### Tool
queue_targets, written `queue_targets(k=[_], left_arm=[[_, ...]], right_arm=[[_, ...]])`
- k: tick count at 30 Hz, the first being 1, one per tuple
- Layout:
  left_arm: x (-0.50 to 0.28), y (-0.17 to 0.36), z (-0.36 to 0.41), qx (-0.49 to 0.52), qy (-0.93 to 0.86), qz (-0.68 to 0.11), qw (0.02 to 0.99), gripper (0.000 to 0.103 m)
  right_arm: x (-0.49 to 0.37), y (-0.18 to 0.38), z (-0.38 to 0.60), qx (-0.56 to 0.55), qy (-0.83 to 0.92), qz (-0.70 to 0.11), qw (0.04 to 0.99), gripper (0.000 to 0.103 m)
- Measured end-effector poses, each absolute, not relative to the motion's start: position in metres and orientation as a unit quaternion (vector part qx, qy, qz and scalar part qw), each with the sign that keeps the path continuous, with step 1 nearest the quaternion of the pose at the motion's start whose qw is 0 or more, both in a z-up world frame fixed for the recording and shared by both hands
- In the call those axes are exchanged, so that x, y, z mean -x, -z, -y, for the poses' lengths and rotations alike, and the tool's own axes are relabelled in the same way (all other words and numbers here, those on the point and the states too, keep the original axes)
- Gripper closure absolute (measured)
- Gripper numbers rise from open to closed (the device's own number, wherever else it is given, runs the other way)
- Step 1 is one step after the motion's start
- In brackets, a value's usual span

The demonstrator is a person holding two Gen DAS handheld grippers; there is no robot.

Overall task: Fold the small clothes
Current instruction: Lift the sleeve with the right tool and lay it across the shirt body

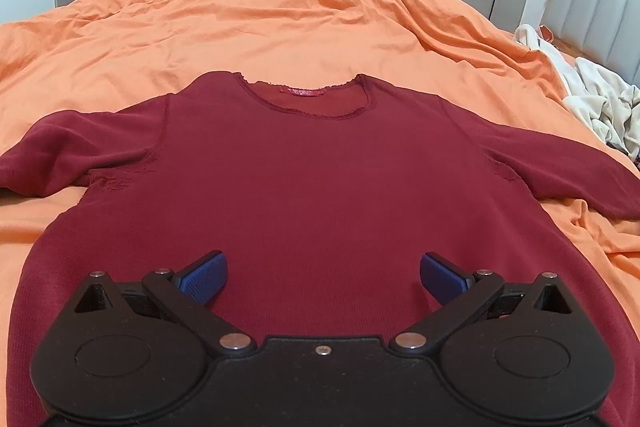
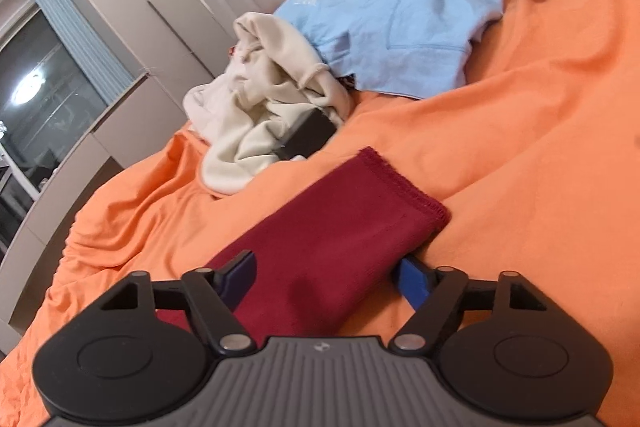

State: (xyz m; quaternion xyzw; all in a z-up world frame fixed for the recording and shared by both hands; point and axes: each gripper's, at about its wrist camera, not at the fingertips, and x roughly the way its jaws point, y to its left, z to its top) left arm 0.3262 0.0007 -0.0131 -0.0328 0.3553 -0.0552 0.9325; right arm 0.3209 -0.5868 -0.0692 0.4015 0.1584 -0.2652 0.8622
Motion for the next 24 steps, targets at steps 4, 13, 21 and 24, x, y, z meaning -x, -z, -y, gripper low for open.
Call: queue_targets(k=[4,13,21,24], left_arm=[[-0.325,0.014,0.000,0.032,0.055,-0.355,0.933,0.001],[-0.326,0.008,-0.005,0.046,0.061,-0.353,0.933,0.001],[-0.331,-0.018,-0.021,0.076,0.055,-0.322,0.942,0.001],[-0.331,-0.028,-0.033,0.080,0.037,-0.305,0.948,0.001]], right_arm=[[-0.319,0.069,0.589,-0.402,0.293,-0.160,0.853,0.079],[-0.319,0.035,0.570,-0.353,0.267,-0.136,0.887,0.096],[-0.340,-0.040,0.515,-0.265,0.189,-0.108,0.939,0.096],[-0.357,-0.067,0.479,-0.229,0.141,-0.102,0.958,0.097]])
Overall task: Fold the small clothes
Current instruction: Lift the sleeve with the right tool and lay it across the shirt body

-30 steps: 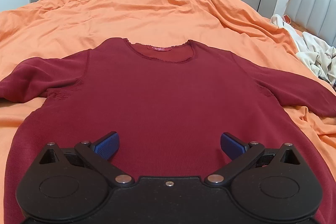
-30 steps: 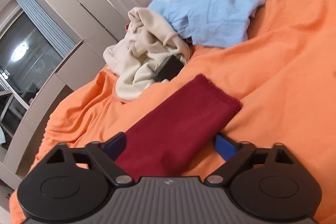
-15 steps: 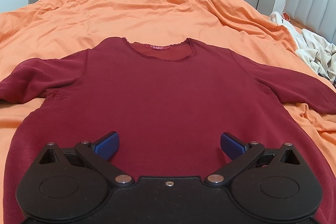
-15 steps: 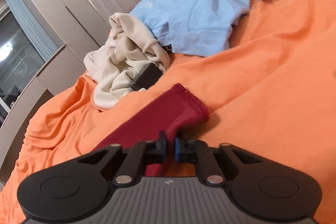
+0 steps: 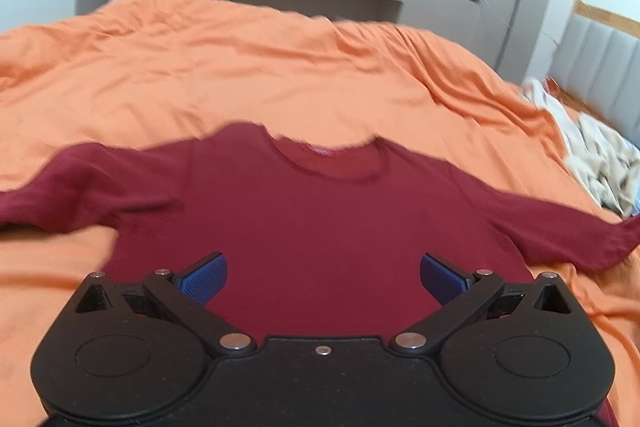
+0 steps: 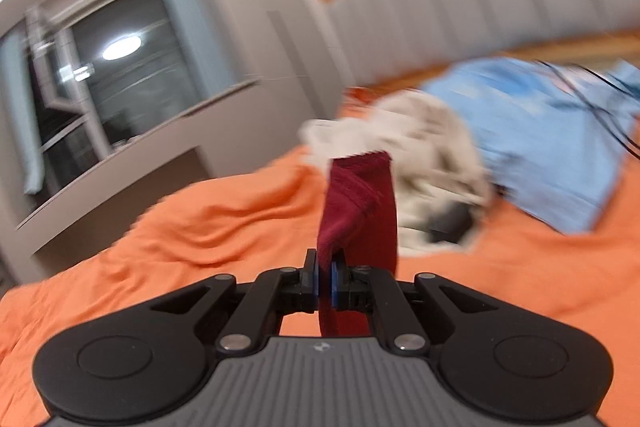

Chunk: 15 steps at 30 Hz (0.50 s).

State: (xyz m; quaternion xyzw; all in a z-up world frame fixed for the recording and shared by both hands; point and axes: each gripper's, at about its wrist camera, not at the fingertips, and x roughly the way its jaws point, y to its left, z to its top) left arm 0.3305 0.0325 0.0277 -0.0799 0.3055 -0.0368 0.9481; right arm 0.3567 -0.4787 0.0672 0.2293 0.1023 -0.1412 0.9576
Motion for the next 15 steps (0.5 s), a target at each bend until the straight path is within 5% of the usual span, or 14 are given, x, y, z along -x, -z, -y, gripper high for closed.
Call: queue_targets(k=[15], left_arm=[[-0.333,-0.061,-0.125,0.174,-0.107,-0.276,0.939,0.001]], right_arm=[[-0.384,-0.103,0.237,-0.089,-0.162,-0.119,0.976,0.097]])
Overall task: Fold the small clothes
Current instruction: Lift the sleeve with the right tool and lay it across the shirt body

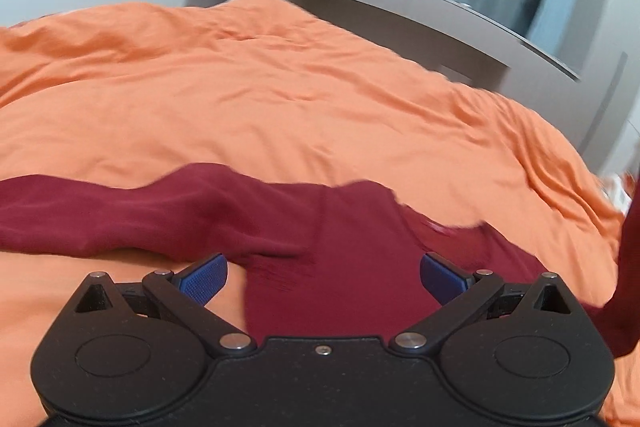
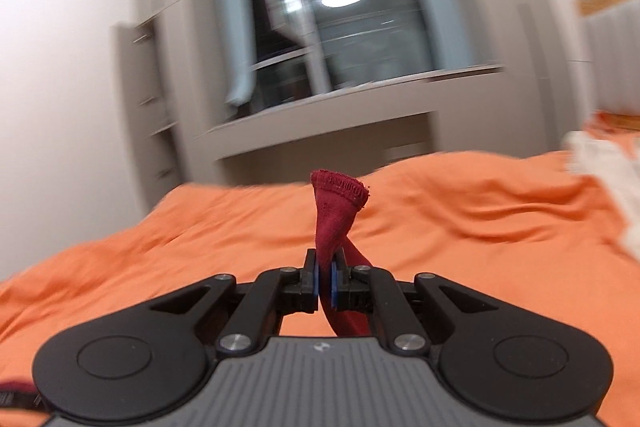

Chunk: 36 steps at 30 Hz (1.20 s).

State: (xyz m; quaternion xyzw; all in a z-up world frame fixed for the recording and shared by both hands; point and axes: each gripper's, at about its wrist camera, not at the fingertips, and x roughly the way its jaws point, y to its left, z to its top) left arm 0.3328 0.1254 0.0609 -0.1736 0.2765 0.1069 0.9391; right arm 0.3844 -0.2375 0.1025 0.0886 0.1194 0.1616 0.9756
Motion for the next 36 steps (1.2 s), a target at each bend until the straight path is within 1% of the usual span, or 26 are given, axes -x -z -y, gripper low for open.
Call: queue_targets(k=[5,12,14,15,18,20,21,24,26,28,30,33,36], left_arm=[[-0.330,-0.067,-0.152,0.207,-0.135,-0.266,0.932,0.001],[-0.326,-0.065,-0.167,0.225,-0.171,-0.260,0.923,0.001],[-0.326,-0.065,-0.170,0.228,-0.177,-0.260,0.921,0.001],[-0.326,-0.065,-0.171,0.230,-0.179,-0.260,0.921,0.001],[-0.327,-0.064,-0.172,0.232,-0.178,-0.261,0.920,0.001],[-0.328,-0.064,-0.172,0.231,-0.178,-0.263,0.920,0.001],[-0.329,-0.063,-0.172,0.231,-0.178,-0.265,0.919,0.001],[-0.330,-0.062,-0.170,0.232,-0.179,-0.268,0.918,0.001],[-0.331,-0.062,-0.170,0.231,-0.178,-0.271,0.917,0.001],[-0.333,-0.062,-0.172,0.233,-0.174,-0.277,0.916,0.001],[-0.333,-0.062,-0.177,0.234,-0.169,-0.280,0.915,0.001],[-0.331,-0.065,-0.192,0.232,-0.172,-0.287,0.913,0.001],[-0.322,-0.065,-0.217,0.239,-0.192,-0.286,0.908,0.001]], right_arm=[[-0.370,-0.073,0.159,-0.018,-0.235,-0.153,0.960,0.097],[-0.344,-0.025,0.078,0.092,-0.284,-0.232,0.926,0.097],[-0.338,-0.011,0.061,0.128,-0.294,-0.257,0.912,0.096],[-0.335,-0.006,0.056,0.142,-0.299,-0.269,0.904,0.093],[-0.324,0.005,0.049,0.170,-0.321,-0.290,0.885,0.084],[-0.316,0.008,0.043,0.191,-0.335,-0.294,0.875,0.070],[-0.313,0.007,0.042,0.198,-0.340,-0.291,0.872,0.056],[-0.300,0.004,0.044,0.204,-0.359,-0.289,0.864,0.052],[-0.298,-0.003,0.054,0.186,-0.368,-0.295,0.862,0.040],[-0.304,-0.014,0.068,0.160,-0.376,-0.300,0.862,0.018],[-0.311,-0.024,0.087,0.129,-0.384,-0.303,0.863,0.010],[-0.307,-0.035,0.124,0.087,-0.380,-0.304,0.869,0.000],[-0.295,-0.043,0.164,0.057,-0.364,-0.297,0.881,0.000]])
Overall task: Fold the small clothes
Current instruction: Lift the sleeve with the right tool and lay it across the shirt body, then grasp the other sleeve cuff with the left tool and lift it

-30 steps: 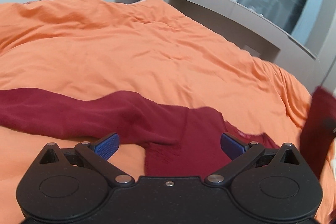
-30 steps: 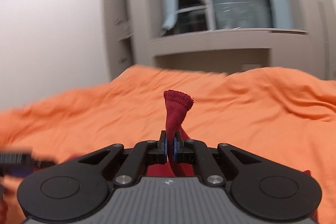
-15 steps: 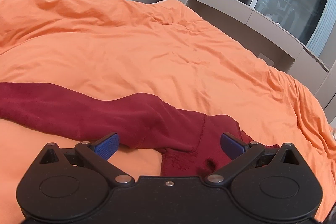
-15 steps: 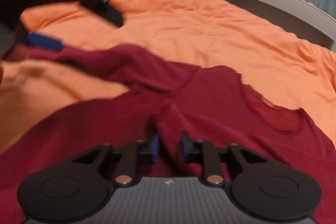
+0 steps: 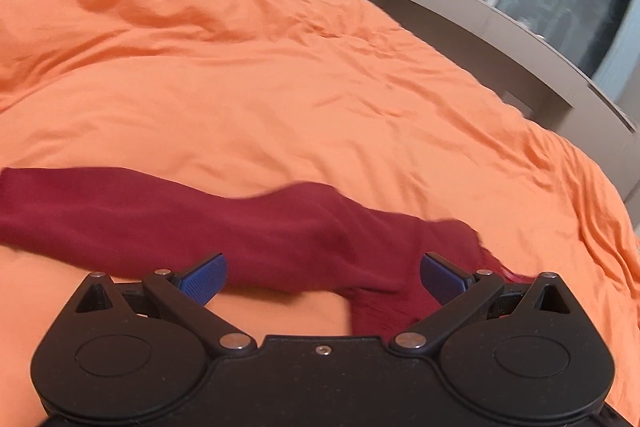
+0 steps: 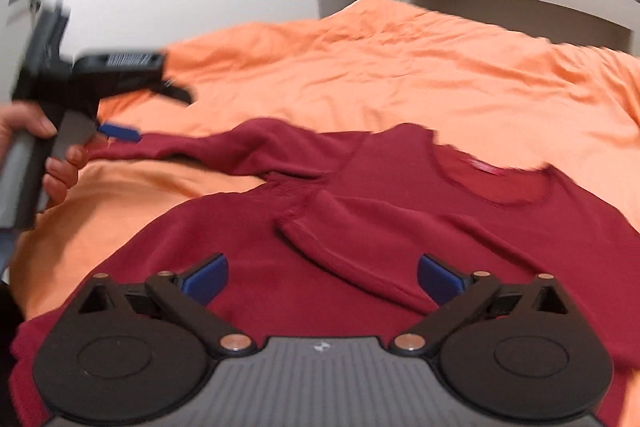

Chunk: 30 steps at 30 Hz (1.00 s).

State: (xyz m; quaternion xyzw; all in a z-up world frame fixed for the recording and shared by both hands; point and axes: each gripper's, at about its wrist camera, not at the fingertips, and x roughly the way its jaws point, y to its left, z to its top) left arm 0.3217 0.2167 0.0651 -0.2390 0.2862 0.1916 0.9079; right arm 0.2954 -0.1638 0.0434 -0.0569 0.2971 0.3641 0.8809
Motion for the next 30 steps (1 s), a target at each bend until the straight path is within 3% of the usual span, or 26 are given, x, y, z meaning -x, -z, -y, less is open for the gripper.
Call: queue_targets(k=[11,15,25,26,30], left_arm=[[-0.240,-0.049,-0.336,0.414,-0.246,-0.237,0.844,0.001],[-0.207,-0.039,-0.350,0.478,-0.225,-0.218,0.820,0.001],[-0.197,-0.018,-0.355,0.516,-0.251,-0.193,0.796,0.001],[-0.197,-0.019,-0.353,0.515,-0.259,-0.182,0.797,0.002],[-0.203,-0.020,-0.346,0.488,-0.311,-0.154,0.801,0.029]], right_arm=[[-0.275,-0.029,0.252,-0.064,-0.326,-0.264,0.906,0.000],[-0.284,-0.021,0.254,-0.074,-0.328,-0.286,0.898,0.000],[-0.290,-0.004,0.249,-0.082,-0.317,-0.299,0.896,0.000],[-0.290,-0.004,0.249,-0.083,-0.316,-0.299,0.896,0.000],[-0.289,-0.004,0.248,-0.084,-0.316,-0.297,0.897,0.000]])
